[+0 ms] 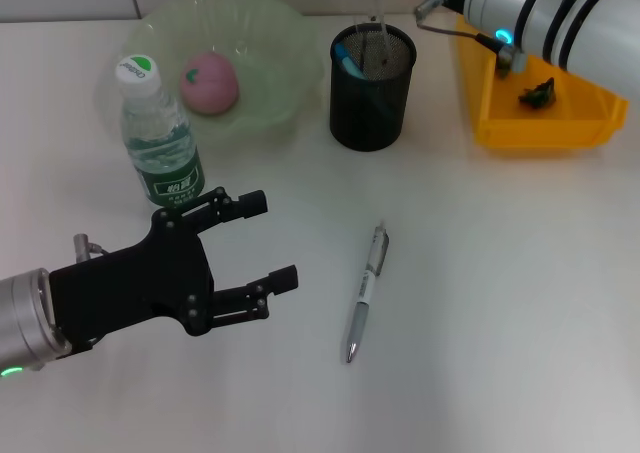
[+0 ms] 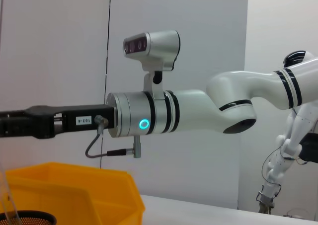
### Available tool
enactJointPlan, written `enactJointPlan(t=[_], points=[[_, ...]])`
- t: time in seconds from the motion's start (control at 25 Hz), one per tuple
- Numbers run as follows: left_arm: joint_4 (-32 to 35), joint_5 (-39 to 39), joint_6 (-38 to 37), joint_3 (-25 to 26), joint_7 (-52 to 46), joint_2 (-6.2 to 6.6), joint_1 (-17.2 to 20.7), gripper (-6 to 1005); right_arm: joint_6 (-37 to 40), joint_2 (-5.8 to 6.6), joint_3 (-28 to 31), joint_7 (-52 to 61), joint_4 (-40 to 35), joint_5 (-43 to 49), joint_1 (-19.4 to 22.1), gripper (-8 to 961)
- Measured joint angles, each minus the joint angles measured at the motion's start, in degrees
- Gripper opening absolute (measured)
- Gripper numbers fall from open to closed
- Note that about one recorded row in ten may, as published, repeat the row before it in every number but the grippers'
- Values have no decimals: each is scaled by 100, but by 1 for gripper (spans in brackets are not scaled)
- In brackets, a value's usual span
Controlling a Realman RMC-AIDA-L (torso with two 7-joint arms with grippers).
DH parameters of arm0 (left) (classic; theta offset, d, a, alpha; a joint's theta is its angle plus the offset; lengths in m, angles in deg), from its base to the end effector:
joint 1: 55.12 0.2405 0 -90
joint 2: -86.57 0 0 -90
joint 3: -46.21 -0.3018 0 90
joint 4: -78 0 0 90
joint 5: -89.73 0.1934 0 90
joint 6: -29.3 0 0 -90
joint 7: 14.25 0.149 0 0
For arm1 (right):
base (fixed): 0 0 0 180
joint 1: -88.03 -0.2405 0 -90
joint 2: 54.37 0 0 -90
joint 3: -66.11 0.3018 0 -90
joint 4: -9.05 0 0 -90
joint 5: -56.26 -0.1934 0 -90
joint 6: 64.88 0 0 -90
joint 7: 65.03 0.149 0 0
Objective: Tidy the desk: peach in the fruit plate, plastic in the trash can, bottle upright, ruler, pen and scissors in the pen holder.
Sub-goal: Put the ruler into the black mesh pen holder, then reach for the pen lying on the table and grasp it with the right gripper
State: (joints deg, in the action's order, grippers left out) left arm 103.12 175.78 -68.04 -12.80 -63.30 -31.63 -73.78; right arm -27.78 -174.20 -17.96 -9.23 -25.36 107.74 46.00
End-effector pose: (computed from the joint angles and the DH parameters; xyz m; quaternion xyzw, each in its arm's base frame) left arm -0.2957 0.2553 -0.0483 -0.9112 -0.0870 -0.3776 0.1398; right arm 0.1696 0.4608 -0.0628 -0.8736 0.1314 0.2830 0.3735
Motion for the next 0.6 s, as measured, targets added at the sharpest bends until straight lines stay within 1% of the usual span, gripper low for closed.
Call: enactJointPlan(t=[0.16,0.28,0.36,0.4,0.44,0.48,0.56,0.6], points=[[1,0,-21,4,6,0,6,835,71,0,10,0,7,-7,70,379],[2,-1,-29,4,17,0,12,835,235,0,55,20,-69,-24,225,380],[1,-2,-51,5,27,0,17,835,370,5,82,22,-167,-130,347,471],[2,-4,-75,12,30,0,20,835,494,20,82,42,-293,-264,471,517],[2,-4,-75,12,30,0,20,835,494,20,82,42,-293,-264,471,562],[2,-8,-88,14,31,0,21,835,562,31,83,92,-392,-320,561,608],[2,-23,-132,15,34,-1,24,835,764,46,68,391,-810,-341,906,643],[2,-37,-170,17,32,-1,29,835,1084,62,48,909,-1522,-333,1453,660]])
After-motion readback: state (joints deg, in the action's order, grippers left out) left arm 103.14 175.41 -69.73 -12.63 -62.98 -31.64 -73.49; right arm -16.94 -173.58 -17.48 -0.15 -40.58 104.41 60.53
